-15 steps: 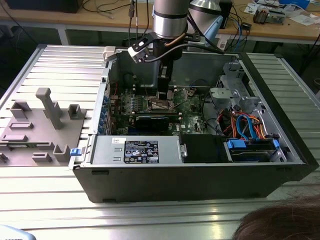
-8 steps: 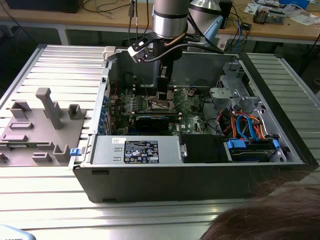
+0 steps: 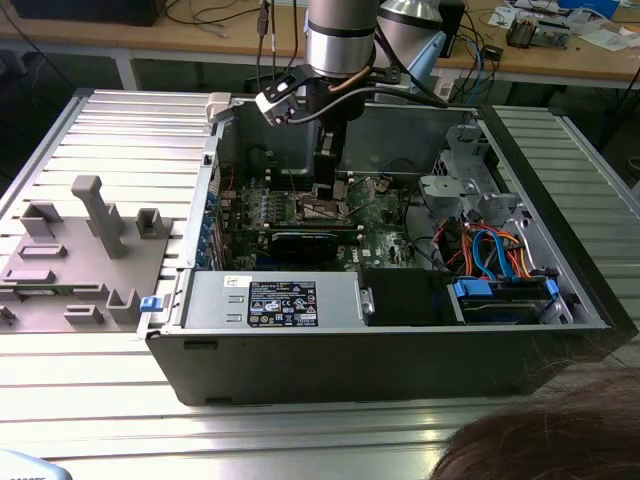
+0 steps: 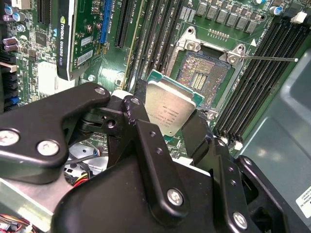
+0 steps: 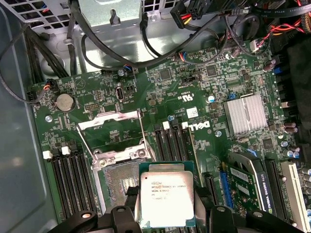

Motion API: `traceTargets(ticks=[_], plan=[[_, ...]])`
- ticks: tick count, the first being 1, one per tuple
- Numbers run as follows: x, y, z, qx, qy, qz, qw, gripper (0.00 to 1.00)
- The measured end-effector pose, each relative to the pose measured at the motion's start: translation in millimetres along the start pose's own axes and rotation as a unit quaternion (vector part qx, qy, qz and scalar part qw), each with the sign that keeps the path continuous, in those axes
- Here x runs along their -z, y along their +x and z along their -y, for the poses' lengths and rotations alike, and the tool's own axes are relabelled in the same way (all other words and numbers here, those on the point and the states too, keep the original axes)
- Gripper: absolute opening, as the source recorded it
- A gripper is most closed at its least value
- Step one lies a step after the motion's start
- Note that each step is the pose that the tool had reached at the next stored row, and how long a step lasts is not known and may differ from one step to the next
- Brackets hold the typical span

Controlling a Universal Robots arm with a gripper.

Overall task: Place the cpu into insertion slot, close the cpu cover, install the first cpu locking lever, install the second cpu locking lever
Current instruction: 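Place the cpu into insertion slot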

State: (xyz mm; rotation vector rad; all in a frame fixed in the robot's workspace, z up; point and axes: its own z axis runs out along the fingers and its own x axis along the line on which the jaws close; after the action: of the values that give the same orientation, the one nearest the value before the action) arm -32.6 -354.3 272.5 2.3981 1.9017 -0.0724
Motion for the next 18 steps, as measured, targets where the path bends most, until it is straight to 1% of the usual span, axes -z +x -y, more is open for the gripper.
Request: traceTargets(ticks=[18], plan=[[-0.2,0.0,0.0,-0.008,0.0006,0.0003,0.99997,0.54]])
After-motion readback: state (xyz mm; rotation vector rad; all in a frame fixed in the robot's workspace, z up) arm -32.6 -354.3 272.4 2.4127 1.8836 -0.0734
